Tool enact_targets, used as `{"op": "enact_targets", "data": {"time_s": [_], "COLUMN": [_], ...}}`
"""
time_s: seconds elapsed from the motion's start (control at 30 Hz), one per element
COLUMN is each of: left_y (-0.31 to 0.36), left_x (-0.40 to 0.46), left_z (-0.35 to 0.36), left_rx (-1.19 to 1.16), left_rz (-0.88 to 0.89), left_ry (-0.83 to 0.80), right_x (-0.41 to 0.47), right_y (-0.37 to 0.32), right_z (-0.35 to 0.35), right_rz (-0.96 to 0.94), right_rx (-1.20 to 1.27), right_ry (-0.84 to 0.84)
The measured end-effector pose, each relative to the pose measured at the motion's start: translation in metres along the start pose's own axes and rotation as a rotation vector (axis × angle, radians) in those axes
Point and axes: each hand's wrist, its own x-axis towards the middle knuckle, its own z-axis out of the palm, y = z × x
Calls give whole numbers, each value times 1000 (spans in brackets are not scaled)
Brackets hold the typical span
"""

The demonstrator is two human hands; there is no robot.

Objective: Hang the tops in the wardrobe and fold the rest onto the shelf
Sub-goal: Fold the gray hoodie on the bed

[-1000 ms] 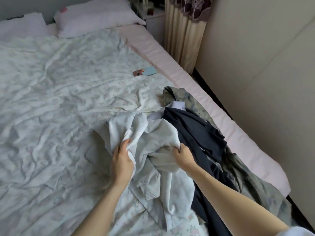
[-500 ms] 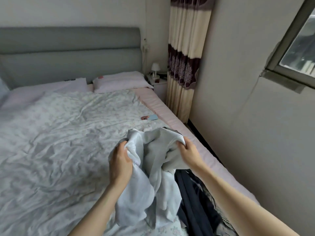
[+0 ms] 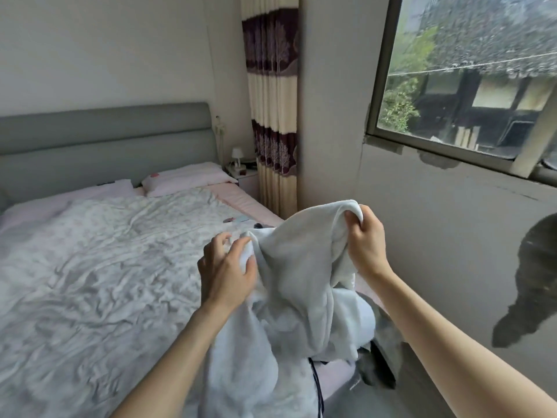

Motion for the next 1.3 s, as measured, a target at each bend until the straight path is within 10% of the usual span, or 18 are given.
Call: {"op": "enact_targets", "data": {"time_s": [0.33, 0.7, 1.1, 1.3], "left_y": [96, 76, -4, -35], "left_x": [-101, -161, -187, -153], "left_z": [-31, -73, -178, -208], "left_rx": [-187, -708, -291, 16], "left_rz": [270, 76, 305, 533], "left_ry": [-503, -344, -157, 179], "right_x": [-117, -157, -253, -242], "right_y": [-59, -113, -144, -190], "right_z": [-73, -108, -35, -2], "right_rz": [-108, -128, -70, -426], "right_rx": [-349, -288, -639, -712], "right_ry": [-222, -34, 158, 243]}}
